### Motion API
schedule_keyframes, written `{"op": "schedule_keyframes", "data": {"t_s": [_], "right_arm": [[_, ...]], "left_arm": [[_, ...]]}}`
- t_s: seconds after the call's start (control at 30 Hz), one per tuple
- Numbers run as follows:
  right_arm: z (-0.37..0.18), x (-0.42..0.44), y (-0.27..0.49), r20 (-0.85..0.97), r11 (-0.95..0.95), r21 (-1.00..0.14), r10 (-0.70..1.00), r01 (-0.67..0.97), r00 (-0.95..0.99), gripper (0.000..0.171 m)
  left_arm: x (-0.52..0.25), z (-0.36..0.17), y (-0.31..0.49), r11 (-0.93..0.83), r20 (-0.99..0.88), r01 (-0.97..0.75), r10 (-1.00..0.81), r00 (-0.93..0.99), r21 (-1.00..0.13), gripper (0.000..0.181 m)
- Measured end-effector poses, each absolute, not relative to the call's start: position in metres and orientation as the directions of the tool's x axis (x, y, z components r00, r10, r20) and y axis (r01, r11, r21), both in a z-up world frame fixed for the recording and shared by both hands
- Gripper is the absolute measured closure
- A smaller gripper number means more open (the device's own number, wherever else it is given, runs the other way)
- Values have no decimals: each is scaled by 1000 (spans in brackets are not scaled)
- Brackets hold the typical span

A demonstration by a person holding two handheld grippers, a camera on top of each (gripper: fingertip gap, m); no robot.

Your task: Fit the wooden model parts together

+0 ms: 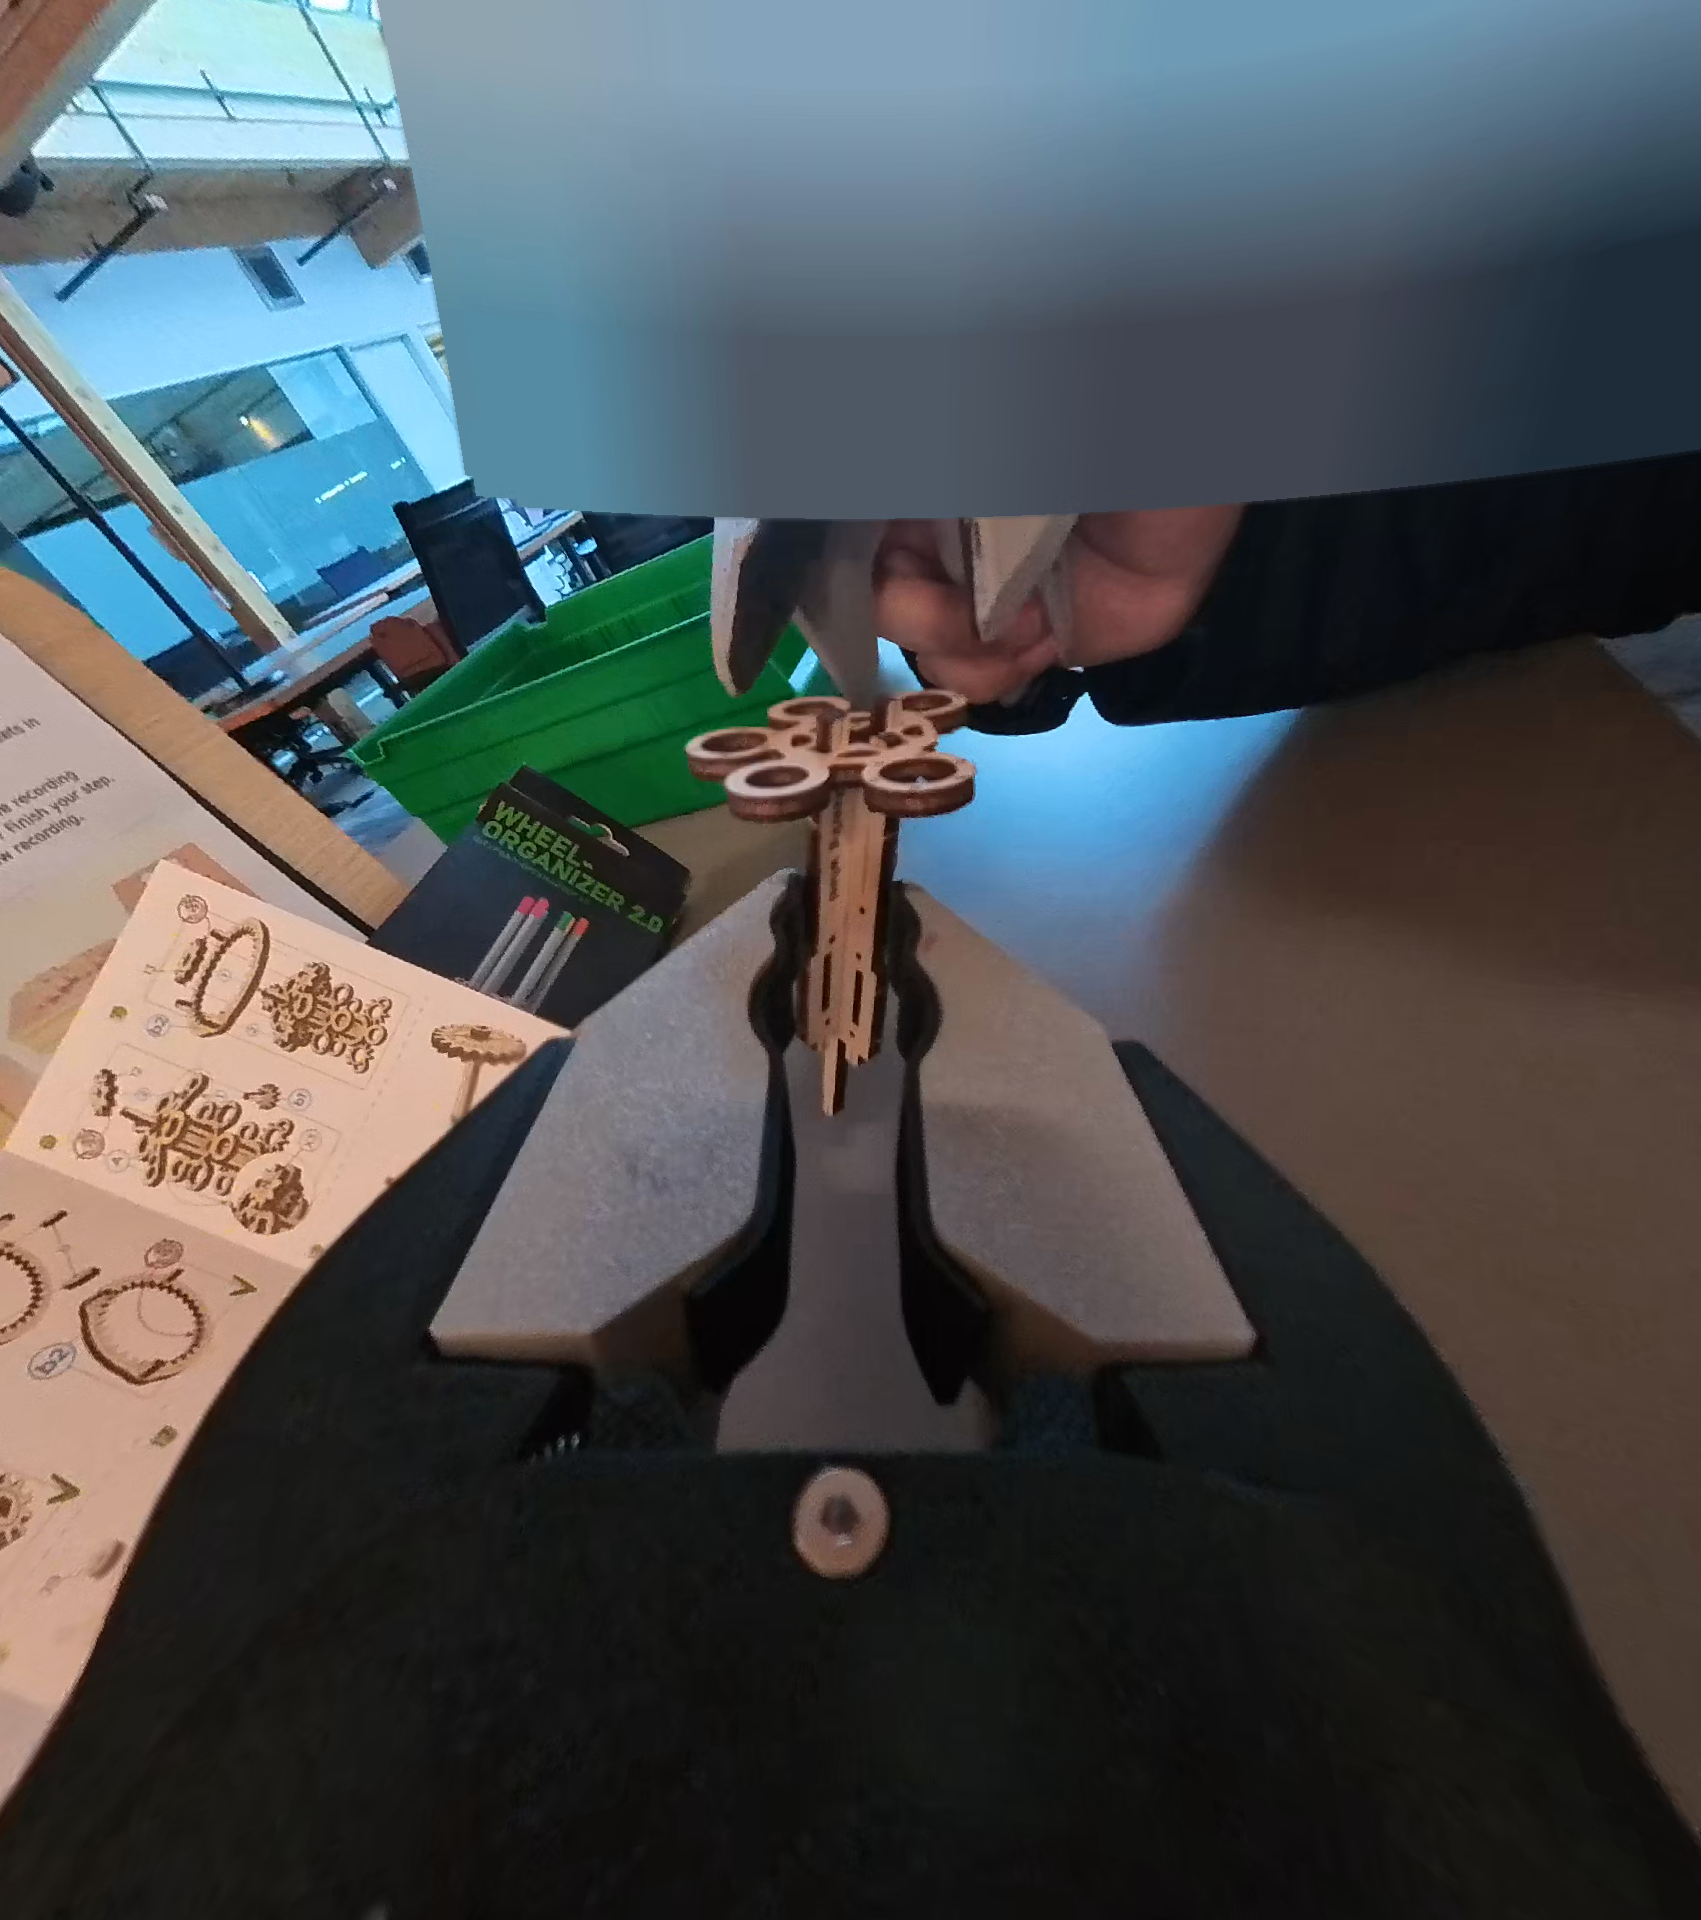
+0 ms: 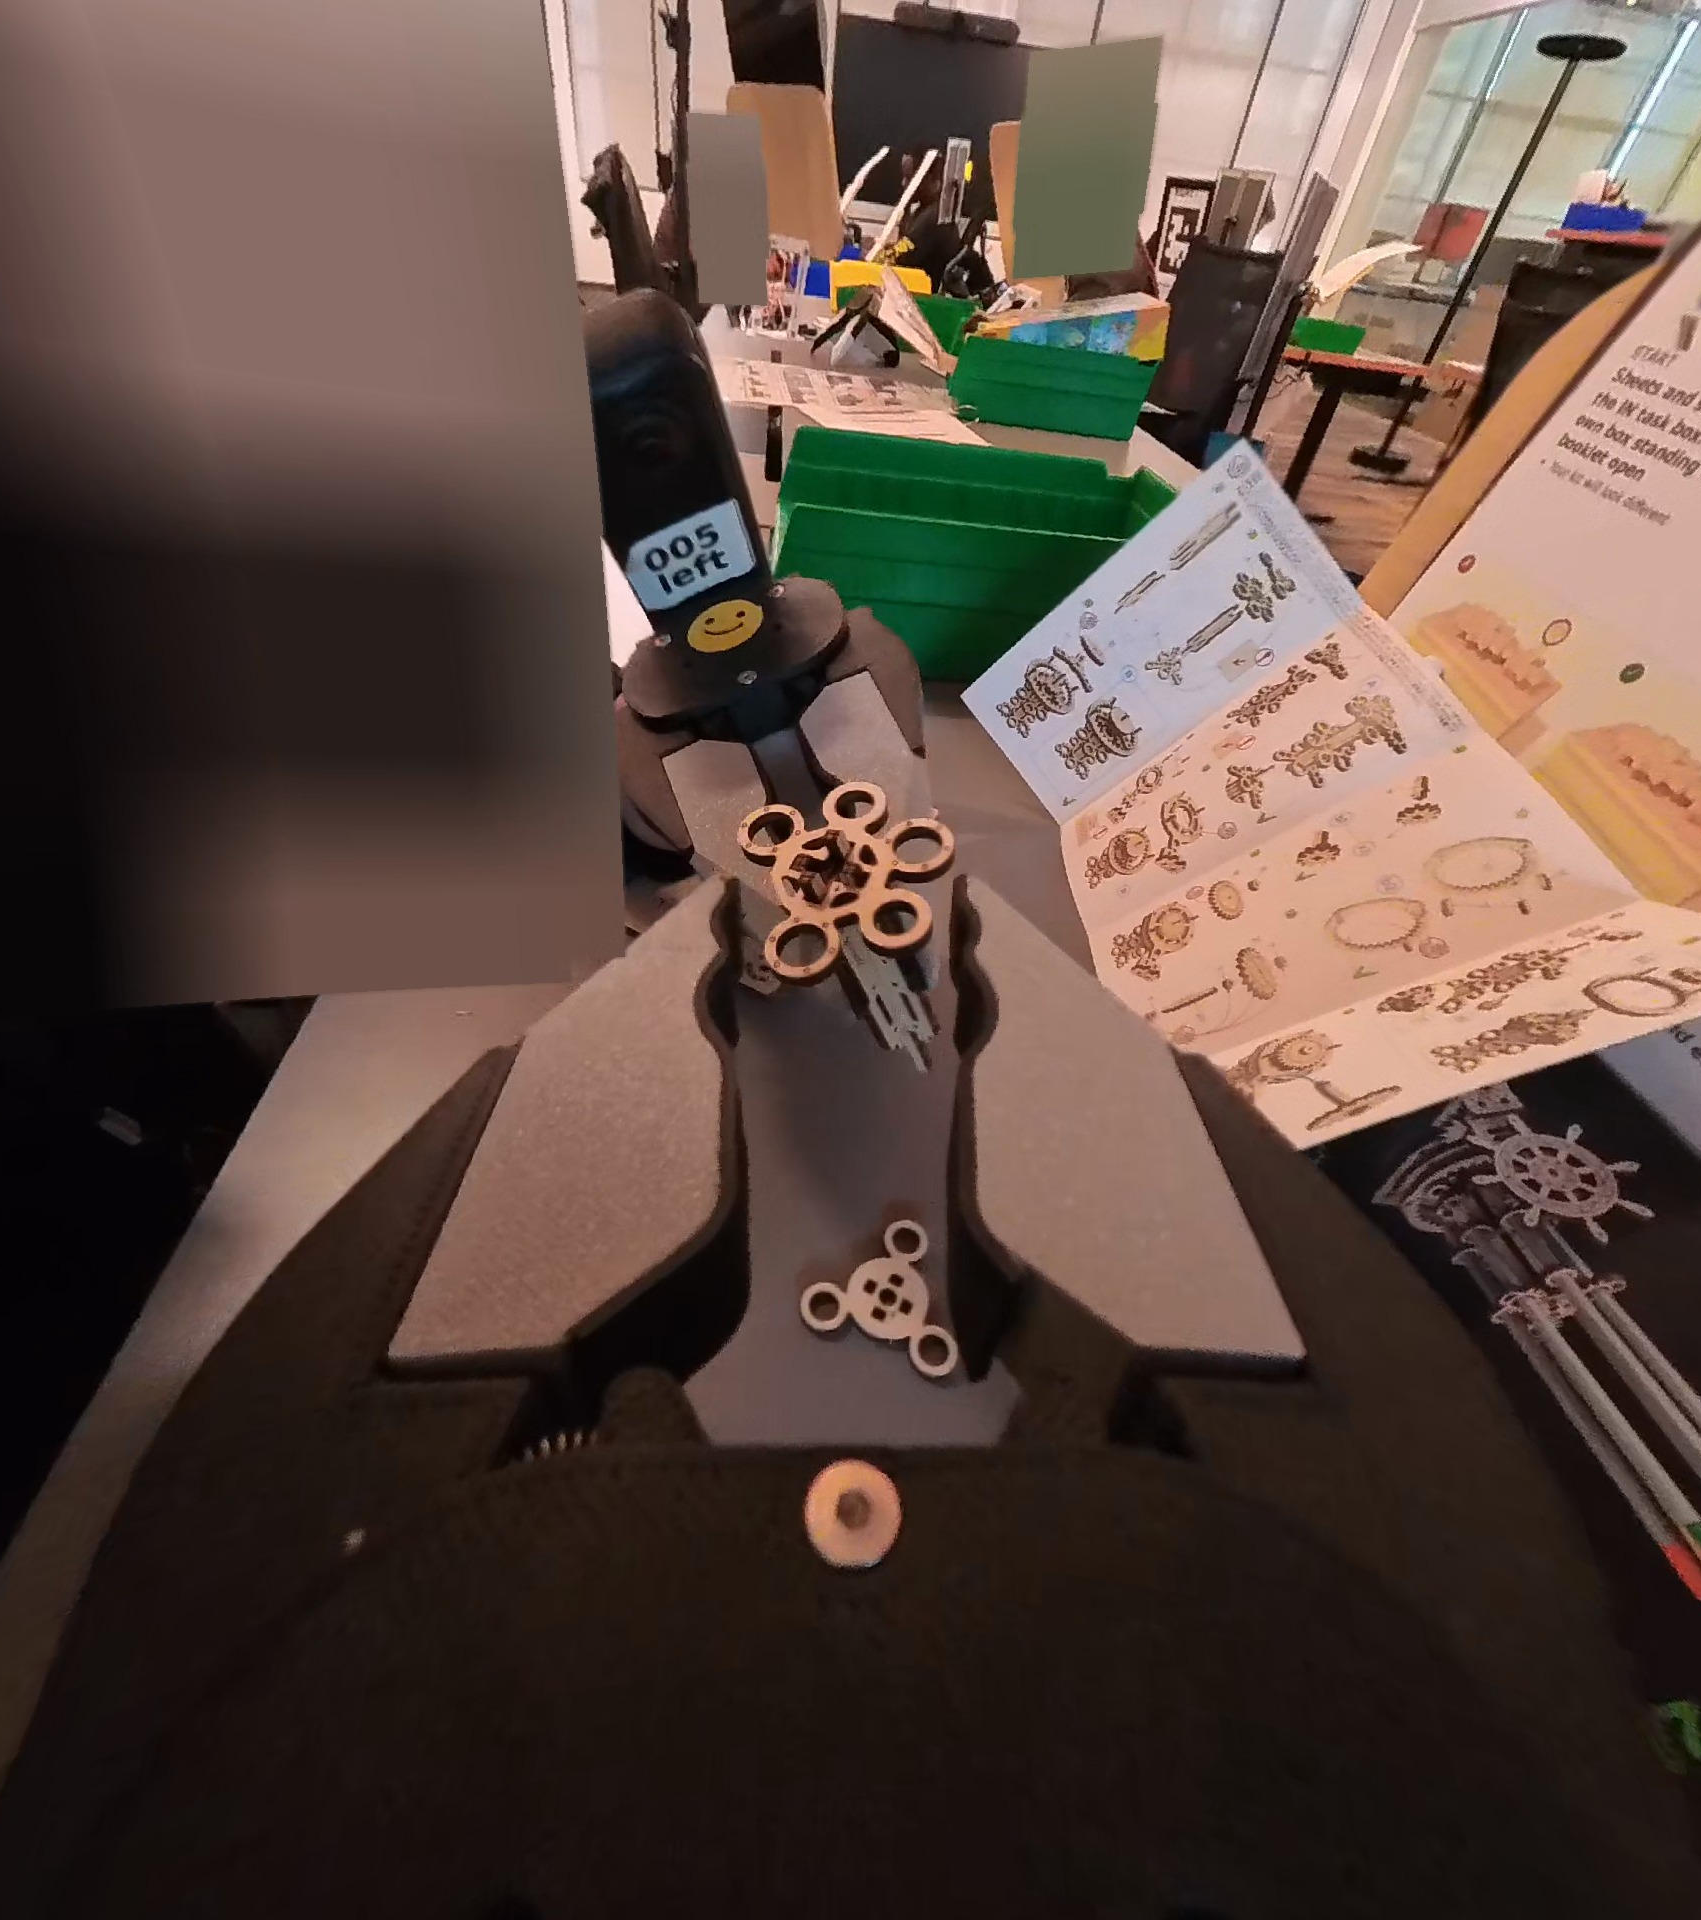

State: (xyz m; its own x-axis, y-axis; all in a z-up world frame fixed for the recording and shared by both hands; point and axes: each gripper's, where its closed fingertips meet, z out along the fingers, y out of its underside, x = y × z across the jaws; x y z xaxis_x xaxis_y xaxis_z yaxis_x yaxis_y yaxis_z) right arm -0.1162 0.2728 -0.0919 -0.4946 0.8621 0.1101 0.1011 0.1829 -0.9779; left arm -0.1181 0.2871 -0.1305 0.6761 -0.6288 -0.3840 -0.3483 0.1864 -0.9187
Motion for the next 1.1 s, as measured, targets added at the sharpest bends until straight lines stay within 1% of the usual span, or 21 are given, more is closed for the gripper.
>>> {"op": "schedule_keyframes", "data": {"t_s": [0.2, 0.47, 0.63, 0.73, 0.83, 0.97, 1.1], "right_arm": [[-92, -119, 269, 181, 246, -965, 871, 88, -456, 142], [-106, -123, 271, 282, 367, -919, 867, 143, -410, 148], [-100, -119, 266, 308, 386, -916, 851, 110, -424, 151], [-103, -119, 265, 307, 393, -911, 849, 126, -429, 152], [-108, -120, 263, 329, 422, -896, 840, 137, -432, 151], [-112, -122, 266, 378, 473, -866, 832, 163, -406, 153], [-115, -123, 267, 409, 502, -847, 825, 176, -390, 154]], "left_arm": [[-116, -133, 287, 209, -442, -404, -606, 661, -891, 169], [-116, -139, 289, 203, -478, -454, -592, 648, -867, 169], [-115, -138, 288, 216, -503, -475, -581, 640, -853, 169], [-115, -138, 288, 218, -508, -480, -579, 638, -850, 169], [-116, -141, 289, 212, -523, -502, -574, 630, -838, 169], [-117, -145, 291, 197, -544, -536, -558, 627, -821, 169], [-119, -148, 291, 131, -522, -549, -549, 653, -825, 170]]}}
